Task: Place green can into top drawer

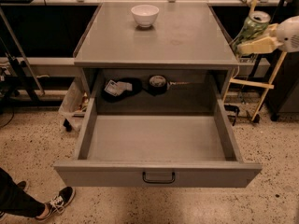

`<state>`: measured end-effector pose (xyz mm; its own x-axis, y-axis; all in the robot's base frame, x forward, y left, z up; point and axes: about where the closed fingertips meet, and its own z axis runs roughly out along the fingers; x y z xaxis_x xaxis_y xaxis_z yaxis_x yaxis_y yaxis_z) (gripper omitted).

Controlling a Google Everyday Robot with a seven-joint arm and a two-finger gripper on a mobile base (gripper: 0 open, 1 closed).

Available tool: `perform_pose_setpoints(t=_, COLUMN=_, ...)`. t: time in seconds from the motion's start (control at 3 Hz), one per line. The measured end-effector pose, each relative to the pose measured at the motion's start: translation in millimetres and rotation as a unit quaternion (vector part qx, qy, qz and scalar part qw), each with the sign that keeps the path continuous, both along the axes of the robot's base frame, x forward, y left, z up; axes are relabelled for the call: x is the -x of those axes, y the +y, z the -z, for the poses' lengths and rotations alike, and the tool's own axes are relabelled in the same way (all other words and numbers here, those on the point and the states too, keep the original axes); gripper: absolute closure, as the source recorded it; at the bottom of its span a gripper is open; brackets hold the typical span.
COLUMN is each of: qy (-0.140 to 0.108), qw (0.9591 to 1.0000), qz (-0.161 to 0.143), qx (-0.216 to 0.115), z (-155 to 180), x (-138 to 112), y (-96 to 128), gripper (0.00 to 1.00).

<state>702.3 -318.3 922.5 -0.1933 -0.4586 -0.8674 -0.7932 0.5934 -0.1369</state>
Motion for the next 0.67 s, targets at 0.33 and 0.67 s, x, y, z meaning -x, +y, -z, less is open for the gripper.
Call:
perform_pose_setpoints(t=0.33, qy=-0.118, qw=0.9928, qz=0.002, qx=0.018, z=-84, x=67, y=-18, gripper=1.00)
perform_pose_setpoints(t=0.67, qy=-0.179, qw=0.9830, qz=0.015, qx=0.041, z=-126, x=96, y=-21, gripper=1.00)
